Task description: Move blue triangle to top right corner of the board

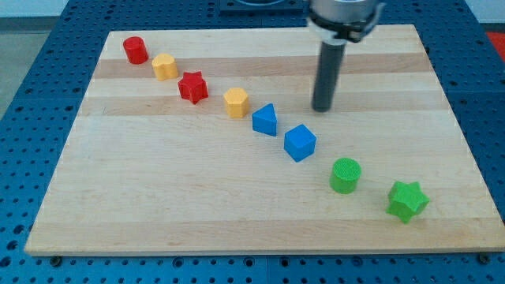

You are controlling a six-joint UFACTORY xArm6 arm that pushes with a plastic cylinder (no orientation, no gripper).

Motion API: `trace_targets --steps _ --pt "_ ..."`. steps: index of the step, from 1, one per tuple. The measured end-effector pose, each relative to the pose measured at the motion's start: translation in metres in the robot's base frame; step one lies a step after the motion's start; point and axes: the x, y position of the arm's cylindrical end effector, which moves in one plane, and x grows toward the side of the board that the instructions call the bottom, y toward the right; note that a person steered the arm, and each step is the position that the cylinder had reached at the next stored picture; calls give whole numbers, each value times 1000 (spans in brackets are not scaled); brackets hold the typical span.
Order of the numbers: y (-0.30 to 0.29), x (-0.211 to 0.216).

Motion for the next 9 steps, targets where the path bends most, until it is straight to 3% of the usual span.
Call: trace_targets --steps 2,4,5,8,9 --pt "-113 4" --pt "-184 59" --pt "-157 61" --pt "0 10" --pt "-24 15"
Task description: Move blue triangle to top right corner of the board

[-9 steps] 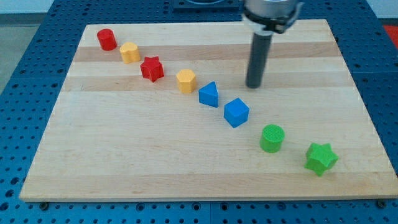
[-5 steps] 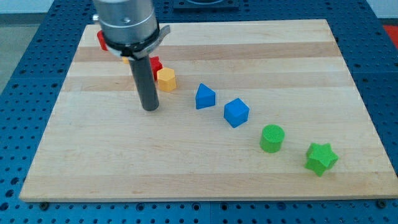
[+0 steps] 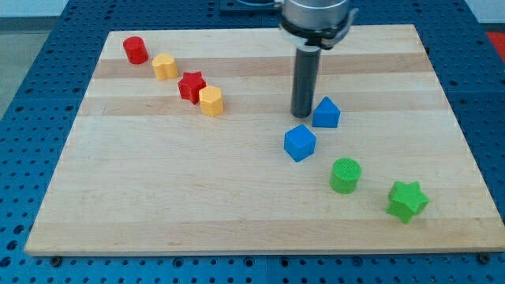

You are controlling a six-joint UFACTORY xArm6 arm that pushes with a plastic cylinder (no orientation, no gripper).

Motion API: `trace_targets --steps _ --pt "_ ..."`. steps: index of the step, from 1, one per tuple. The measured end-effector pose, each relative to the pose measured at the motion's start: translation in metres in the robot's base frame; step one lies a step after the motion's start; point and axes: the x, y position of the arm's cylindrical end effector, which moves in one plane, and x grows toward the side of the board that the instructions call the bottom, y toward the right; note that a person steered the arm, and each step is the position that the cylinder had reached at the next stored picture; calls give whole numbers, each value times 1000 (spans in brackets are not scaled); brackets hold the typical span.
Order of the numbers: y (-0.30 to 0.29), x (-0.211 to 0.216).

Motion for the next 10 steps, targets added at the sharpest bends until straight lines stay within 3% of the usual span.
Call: trace_targets --steps 1,2,3,4,5,6,7,8,10 --pt "-3 19" --pt "31 26" --pt "71 12" --pt "93 -38" --pt "90 -56" --pt "56 -29" --pt "64 9" --pt "106 6" --pt "115 -72"
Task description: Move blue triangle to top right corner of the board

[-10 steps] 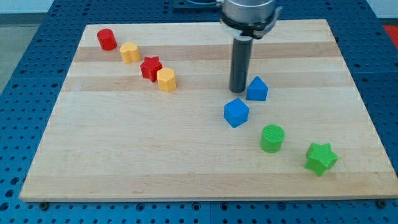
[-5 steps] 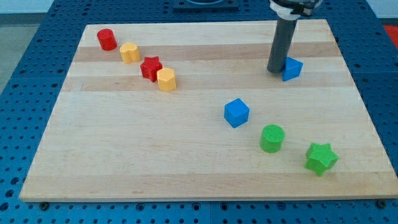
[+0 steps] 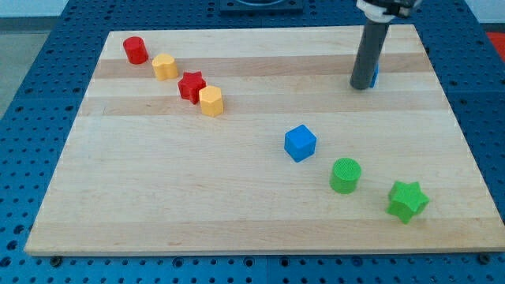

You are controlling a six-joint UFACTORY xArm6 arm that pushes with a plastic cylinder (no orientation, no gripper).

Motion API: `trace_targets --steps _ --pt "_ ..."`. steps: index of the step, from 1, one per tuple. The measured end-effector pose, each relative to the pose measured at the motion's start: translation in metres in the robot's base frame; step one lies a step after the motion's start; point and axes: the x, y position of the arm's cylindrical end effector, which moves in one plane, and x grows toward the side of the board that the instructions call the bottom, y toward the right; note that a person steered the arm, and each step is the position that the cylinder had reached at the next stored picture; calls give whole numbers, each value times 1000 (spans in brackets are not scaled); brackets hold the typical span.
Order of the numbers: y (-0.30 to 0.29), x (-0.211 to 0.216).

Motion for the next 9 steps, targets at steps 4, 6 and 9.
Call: trace_targets --steps 4,6,9 --pt "32 -18" --pt "36 -23" --pt "3 -34"
